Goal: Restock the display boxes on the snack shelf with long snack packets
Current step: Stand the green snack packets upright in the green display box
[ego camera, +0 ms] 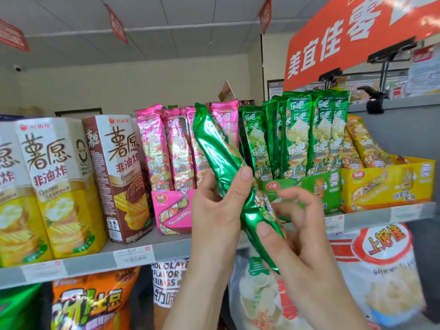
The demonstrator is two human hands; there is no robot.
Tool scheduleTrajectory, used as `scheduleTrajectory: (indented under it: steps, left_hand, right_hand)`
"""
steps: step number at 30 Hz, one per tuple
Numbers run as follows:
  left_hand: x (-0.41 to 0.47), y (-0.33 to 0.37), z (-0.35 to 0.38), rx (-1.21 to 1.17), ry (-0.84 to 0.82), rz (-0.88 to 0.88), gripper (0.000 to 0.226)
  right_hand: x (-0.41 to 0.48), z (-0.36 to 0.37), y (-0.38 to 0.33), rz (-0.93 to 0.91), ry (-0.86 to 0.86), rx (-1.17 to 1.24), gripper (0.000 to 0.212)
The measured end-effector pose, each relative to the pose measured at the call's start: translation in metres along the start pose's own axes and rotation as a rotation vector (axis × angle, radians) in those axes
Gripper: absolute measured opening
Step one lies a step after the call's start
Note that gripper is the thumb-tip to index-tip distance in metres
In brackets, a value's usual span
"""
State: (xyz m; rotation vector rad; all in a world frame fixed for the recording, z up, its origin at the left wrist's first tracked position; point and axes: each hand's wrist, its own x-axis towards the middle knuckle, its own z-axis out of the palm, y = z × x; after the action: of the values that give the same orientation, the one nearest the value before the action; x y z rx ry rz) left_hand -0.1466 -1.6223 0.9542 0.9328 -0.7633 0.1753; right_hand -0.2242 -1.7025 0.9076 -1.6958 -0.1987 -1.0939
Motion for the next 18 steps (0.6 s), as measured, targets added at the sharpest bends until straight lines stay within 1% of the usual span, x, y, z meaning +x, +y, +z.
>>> scheduleTrajectory:
  steps: [2,4,7,8,10,12,14,18]
  left_hand:
    - [-0.003,0.0,0.0,-0.01,0.072,0.015,0.022]
    - [-0.005,0.001,0.003,-0.035,0.149,0.026,0.019]
    - [-0.007,0.001,0.01,-0.054,0.255,0.04,0.013]
    - [-0.009,0.002,0.013,-0.051,0.283,0.038,0.013]
    - [-0.013,0.001,0.02,-0.047,0.316,0.019,0.017]
    - [-0.021,0.0,0.027,-0.047,0.321,-0.009,0.025]
    - [-0.032,-0.001,0.036,-0.039,0.299,-0.03,0.029]
    - [-0.064,-0.006,0.057,0.076,0.154,-0.083,0.024]
  right_hand:
    - [-0.003,-0.007,0.002,0.008,-0.025,-0.008,0.053]
    - [-0.007,-0.013,0.001,-0.013,-0.056,-0.038,0.049]
    - [-0.013,-0.027,0.001,-0.067,-0.061,-0.17,0.037]
    - [-0.016,-0.032,0.001,-0.076,-0.062,-0.196,0.036]
    - [-0.022,-0.042,0.003,-0.067,-0.086,-0.158,0.04]
    - [-0.027,-0.05,0.004,-0.095,-0.076,-0.164,0.042]
    - [-0.032,-0.056,0.005,-0.13,-0.007,-0.167,0.041]
    - [-0.044,-0.062,0.005,-0.101,0.09,-0.038,0.041]
